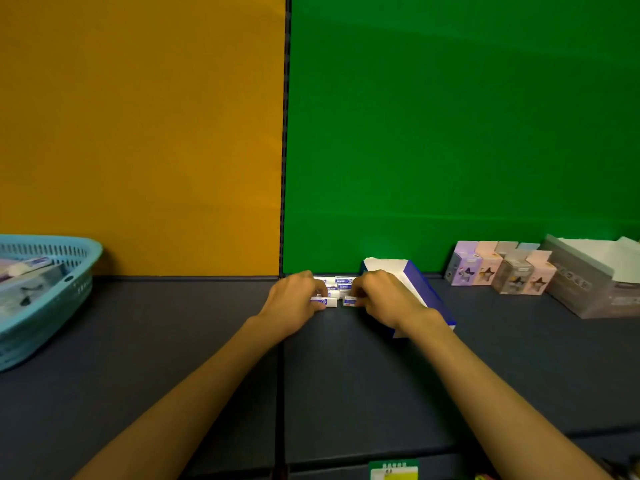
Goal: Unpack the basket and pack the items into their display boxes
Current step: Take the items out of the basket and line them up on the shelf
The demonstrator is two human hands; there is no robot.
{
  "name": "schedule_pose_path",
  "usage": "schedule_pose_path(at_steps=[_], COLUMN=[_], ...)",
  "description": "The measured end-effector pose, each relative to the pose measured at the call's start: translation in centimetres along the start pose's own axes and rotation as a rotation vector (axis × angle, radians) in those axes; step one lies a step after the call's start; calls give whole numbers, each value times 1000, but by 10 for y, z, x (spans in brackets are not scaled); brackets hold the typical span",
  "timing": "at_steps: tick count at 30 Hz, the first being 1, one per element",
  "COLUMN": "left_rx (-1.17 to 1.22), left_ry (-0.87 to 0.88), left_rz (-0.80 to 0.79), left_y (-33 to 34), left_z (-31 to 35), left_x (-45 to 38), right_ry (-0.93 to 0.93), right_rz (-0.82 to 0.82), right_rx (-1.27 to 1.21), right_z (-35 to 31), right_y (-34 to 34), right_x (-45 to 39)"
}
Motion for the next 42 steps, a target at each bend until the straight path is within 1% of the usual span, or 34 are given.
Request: schedule_pose_path(at_steps=[3,7,12,15,20,24,30,37,42], left_rx=[31,72,81,13,-36,-170,-319,-394,-411], left_ry=[-33,-65,-99,-124,-164,-252,-385,-539,-606], left_rz=[-8,19,52,86,156,168,206,269,320], left_y=[5,6,5,-5,-38,-69,-117,-173,-212], left_z=[-1,-2,2,6,8,-1,-20,-57,-85], left_x=[-1,-2,3,13,39,74,146,231,297], right_ry=[-43,-98,-137,-158,-226,-317,-448,-566,-600], right_rz=[12,63,89,129,195,246,278,280,273], right_rx=[14,72,57,6,-164,-245,-345,-377,-399], right_z=[0,-6,-6,-9,-31,-63,-127,-218,-284], right_y=[3,1,-4,-13,-38,-55,-69,-84,-95], right_x=[-5,-9,-4,0,11,19,25,31,39])
Point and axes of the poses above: each hand's wrist, its own x-axis away from the middle knuckle, its own y-axis out of the palm, z = x × y, the point moved 9 cm from there along -x, towards the middle knuckle, and after that the axes turned 5 degrees about x, right-handed, at the moved point
